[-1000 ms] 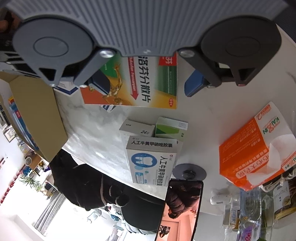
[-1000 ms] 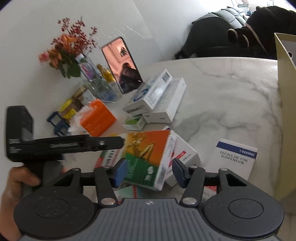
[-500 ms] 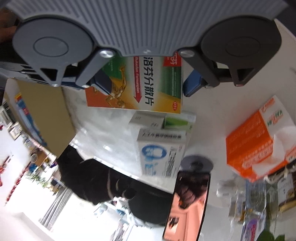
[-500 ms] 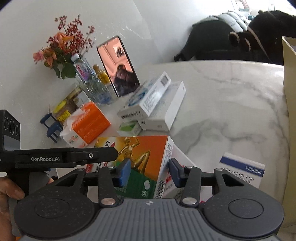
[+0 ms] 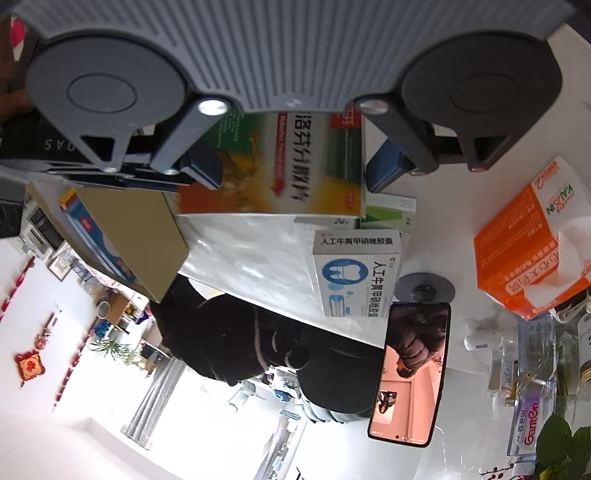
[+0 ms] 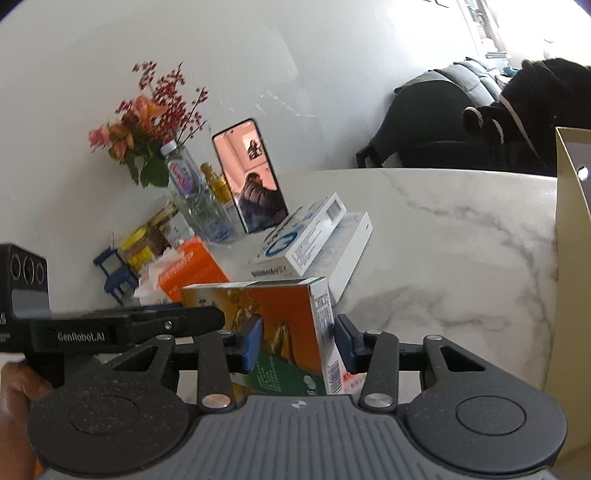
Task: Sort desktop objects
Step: 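Lower the right tool onto the orange-green ibuprofen box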
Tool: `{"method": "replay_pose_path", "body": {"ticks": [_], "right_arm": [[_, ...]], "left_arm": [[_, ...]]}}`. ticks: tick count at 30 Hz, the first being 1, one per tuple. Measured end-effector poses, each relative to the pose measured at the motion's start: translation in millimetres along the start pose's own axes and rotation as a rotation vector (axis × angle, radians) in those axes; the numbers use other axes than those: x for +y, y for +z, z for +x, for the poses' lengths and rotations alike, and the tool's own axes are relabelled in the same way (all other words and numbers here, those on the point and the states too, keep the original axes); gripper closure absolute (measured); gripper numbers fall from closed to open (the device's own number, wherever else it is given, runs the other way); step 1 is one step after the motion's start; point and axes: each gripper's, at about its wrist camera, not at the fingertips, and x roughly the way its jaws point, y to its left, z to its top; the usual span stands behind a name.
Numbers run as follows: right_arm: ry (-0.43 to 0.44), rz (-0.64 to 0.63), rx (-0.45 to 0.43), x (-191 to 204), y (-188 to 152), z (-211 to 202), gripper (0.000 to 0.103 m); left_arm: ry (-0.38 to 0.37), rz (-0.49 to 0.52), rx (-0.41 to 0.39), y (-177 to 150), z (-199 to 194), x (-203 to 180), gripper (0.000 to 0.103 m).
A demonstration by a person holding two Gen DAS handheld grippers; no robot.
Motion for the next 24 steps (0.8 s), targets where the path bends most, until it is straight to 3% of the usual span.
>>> {"method": "replay_pose_path", "body": {"ticks": [3,8,18,21,24], "right_arm": [[-0.02,-0.073,0.014,5,0,-2,0.057],[-0.067,-0.079,0.089,1,4,6,0.056],[-0.06,-0.029,0.15,-10,11,24,0.055],[-0.061,-0.031,0.177,-12,8,31,0.055],[-0.06,-0.034,0.186,-12,4,36,0.056]], "left_arm": [[-0.025,0.013,-0.006,-3,-3,-2,0.018],[0.036,-0.03,0.057,-6,6,8,0.016],[-0.002,-0.266,0.152,-29,6,39,0.012],[-0.055,-0.369,0.162,-38,9,51,0.016],[-0.114,-0.467,0.164,-46,13,61,0.03]]}}
